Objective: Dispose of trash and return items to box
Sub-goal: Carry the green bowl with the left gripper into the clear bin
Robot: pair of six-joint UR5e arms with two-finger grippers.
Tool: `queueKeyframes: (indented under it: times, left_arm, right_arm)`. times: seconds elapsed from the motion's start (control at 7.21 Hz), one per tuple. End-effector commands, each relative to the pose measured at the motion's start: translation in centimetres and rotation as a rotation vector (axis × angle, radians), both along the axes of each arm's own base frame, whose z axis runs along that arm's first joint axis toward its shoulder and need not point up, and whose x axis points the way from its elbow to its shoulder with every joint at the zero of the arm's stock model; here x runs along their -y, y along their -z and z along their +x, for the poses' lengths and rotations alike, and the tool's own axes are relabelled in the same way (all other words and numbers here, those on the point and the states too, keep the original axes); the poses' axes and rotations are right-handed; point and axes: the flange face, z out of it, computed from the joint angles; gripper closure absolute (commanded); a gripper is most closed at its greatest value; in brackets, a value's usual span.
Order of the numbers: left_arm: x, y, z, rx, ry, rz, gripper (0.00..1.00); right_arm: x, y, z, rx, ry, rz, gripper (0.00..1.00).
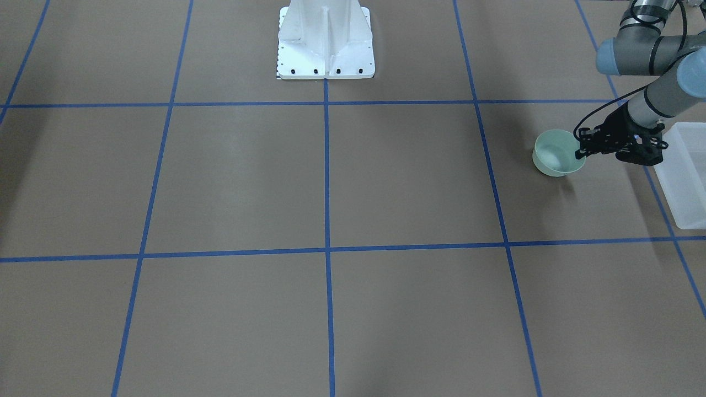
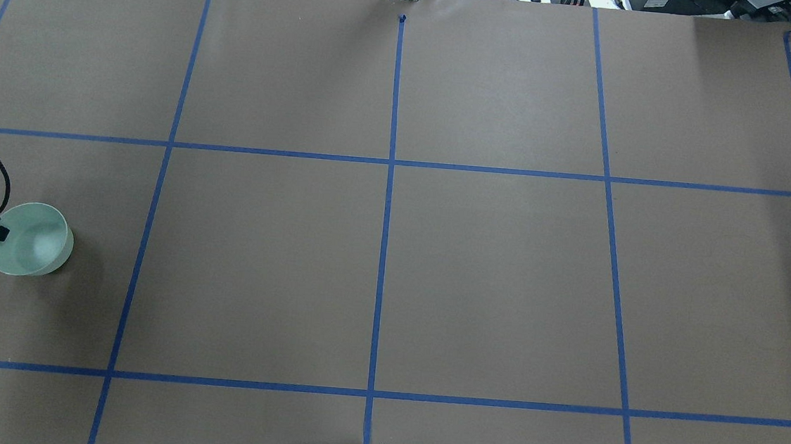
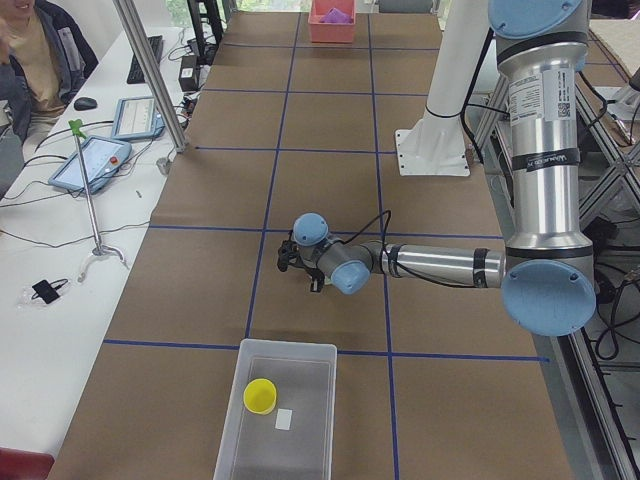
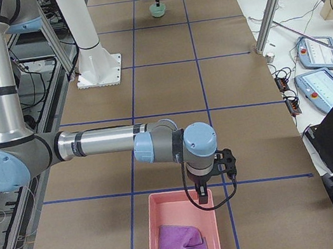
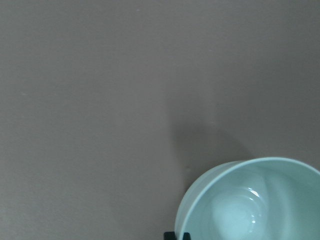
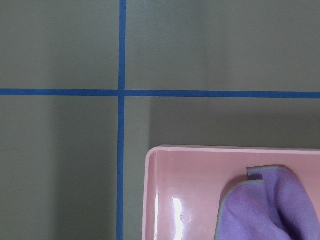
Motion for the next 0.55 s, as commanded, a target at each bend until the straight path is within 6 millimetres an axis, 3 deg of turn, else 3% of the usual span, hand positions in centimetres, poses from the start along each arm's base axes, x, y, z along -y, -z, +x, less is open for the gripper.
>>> queueKeyframes:
  times: [0.0, 0.14, 0.42]
  left_arm:
    - [1.5, 1.7, -5.1, -0.102, 0.036, -0.007, 1.00]
    - [1.8, 0.8, -6.7, -0.126, 0.009, 0.023, 1.00]
    - [3.6, -4.3, -14.8, -0.055, 0.003, 0.101, 1.00]
  right_arm:
    - [0.4, 0.9, -0.7, -0.001, -0.011, -0.005, 0.00]
    - [0.5, 1.2, -0.8, -0.001, -0.011, -0.002, 0.00]
    - [0.7, 1.4, -1.2, 0.007, -0.006, 0.003, 0.00]
